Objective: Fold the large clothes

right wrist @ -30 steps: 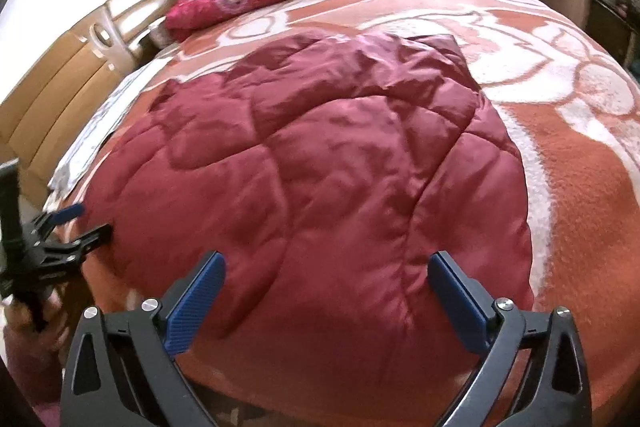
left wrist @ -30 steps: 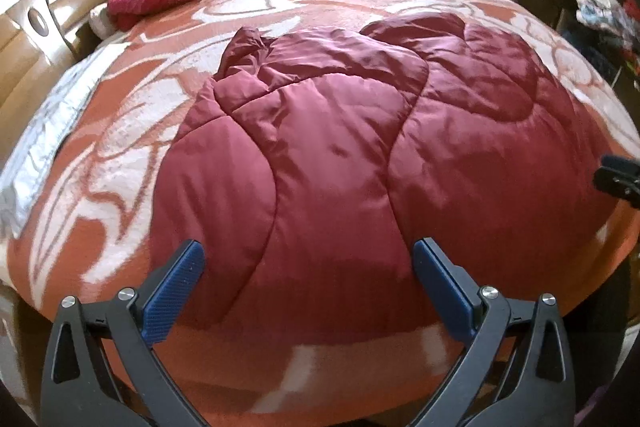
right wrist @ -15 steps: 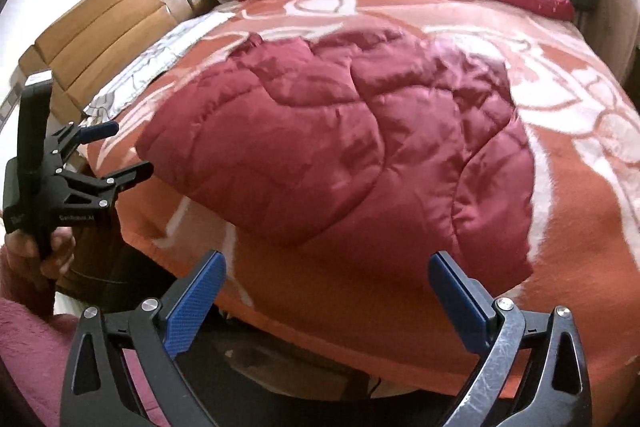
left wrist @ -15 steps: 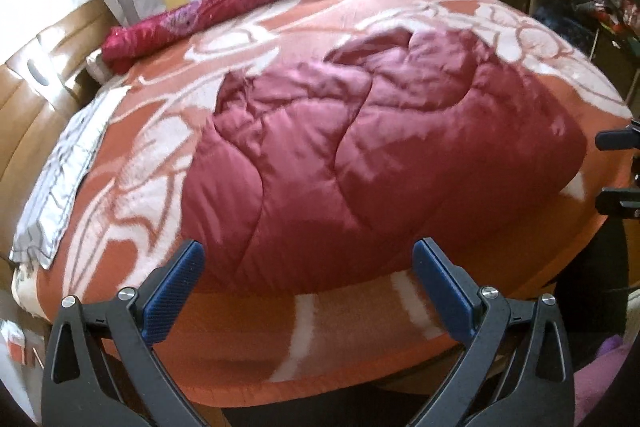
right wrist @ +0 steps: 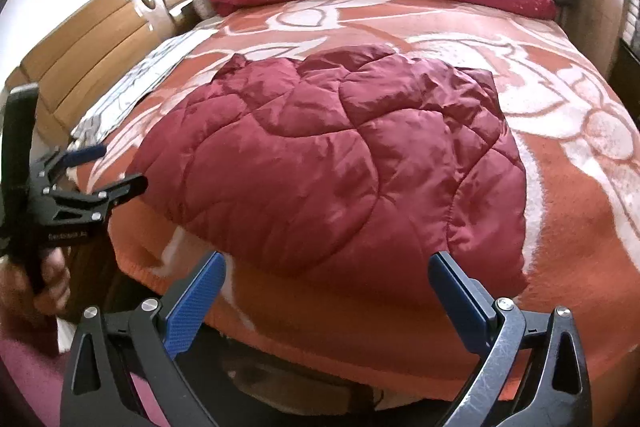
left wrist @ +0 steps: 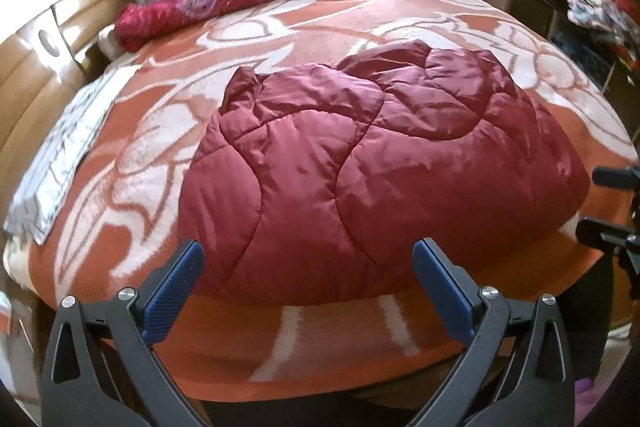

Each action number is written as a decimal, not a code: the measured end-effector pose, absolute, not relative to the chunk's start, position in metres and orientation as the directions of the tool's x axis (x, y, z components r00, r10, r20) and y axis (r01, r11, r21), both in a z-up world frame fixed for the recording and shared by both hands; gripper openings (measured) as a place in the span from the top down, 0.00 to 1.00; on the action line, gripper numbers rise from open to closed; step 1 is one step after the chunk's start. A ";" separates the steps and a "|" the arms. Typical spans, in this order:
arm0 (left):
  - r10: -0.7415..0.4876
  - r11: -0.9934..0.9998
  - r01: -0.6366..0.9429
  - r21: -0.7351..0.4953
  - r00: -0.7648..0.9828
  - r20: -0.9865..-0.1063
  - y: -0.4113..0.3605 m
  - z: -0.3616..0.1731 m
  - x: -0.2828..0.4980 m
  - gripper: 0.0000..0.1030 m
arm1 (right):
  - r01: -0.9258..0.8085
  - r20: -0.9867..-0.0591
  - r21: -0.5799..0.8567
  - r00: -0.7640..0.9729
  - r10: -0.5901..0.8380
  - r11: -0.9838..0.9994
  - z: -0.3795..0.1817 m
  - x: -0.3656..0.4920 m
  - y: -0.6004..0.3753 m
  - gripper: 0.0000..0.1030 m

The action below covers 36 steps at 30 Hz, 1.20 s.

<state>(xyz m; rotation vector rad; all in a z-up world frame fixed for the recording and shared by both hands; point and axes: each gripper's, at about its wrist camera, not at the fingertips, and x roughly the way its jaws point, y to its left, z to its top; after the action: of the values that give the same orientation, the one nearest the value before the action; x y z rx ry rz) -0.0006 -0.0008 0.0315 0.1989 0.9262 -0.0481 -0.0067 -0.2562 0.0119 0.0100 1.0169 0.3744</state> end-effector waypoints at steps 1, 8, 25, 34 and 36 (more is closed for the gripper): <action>0.047 0.983 0.115 0.144 0.601 -0.798 -0.001 0.030 0.001 0.00 | -0.290 -0.825 0.194 0.468 0.316 0.937 0.010 -0.004 -0.256 0.01; 0.071 0.991 0.047 0.125 0.610 -0.789 0.000 0.026 0.010 0.00 | -0.236 -0.794 0.240 0.510 0.330 0.942 0.003 0.011 -0.252 0.01; 0.052 0.994 0.050 0.098 0.573 -0.818 -0.009 0.013 0.021 0.00 | -0.203 -0.805 0.246 0.503 0.316 0.948 -0.013 0.029 -0.241 0.01; 0.045 0.996 0.041 0.083 0.569 -0.821 -0.007 0.015 0.023 0.00 | -0.206 -0.804 0.243 0.504 0.316 0.948 -0.010 0.032 -0.239 0.01; 0.047 0.996 0.039 0.083 0.569 -0.821 -0.007 0.015 0.024 0.00 | -0.207 -0.803 0.244 0.504 0.317 0.947 -0.010 0.032 -0.239 0.01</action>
<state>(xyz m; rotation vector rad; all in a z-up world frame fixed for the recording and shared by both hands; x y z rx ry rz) 0.0239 -0.0070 0.0151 0.0957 0.9662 0.0046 0.0318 -0.2389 -0.0099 0.1219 0.9938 0.3169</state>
